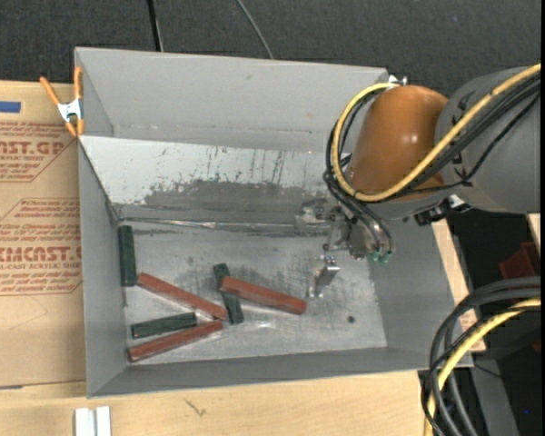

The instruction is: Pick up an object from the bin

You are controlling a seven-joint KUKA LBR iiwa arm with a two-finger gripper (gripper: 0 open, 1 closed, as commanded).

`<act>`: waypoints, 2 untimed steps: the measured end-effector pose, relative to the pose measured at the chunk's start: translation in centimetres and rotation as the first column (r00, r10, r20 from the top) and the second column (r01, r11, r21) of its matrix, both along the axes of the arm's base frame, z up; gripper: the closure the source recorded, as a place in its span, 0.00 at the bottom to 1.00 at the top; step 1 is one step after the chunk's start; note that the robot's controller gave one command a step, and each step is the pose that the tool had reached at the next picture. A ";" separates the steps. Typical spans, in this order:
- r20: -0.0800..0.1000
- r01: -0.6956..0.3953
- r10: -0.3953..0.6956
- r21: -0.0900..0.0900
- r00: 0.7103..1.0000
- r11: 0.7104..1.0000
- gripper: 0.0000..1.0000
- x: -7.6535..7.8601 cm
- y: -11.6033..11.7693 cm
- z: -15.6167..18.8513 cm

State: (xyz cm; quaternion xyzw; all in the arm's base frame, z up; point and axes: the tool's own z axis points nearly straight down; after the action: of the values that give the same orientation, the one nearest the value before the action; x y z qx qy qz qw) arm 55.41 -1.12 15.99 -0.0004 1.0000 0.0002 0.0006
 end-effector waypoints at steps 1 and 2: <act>-0.007 0.032 -0.032 0.001 0.999 1.000 1.00 -5.1 0.3 -8.4; -0.006 0.031 -0.031 0.001 0.999 1.000 1.00 -5.1 0.3 -8.4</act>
Offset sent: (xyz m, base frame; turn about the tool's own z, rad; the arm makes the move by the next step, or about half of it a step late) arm 0.0000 0.0000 0.0000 0.0000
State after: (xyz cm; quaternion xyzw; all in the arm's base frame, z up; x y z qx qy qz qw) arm 50.34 -0.79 7.61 0.0154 0.9999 0.0007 -0.0026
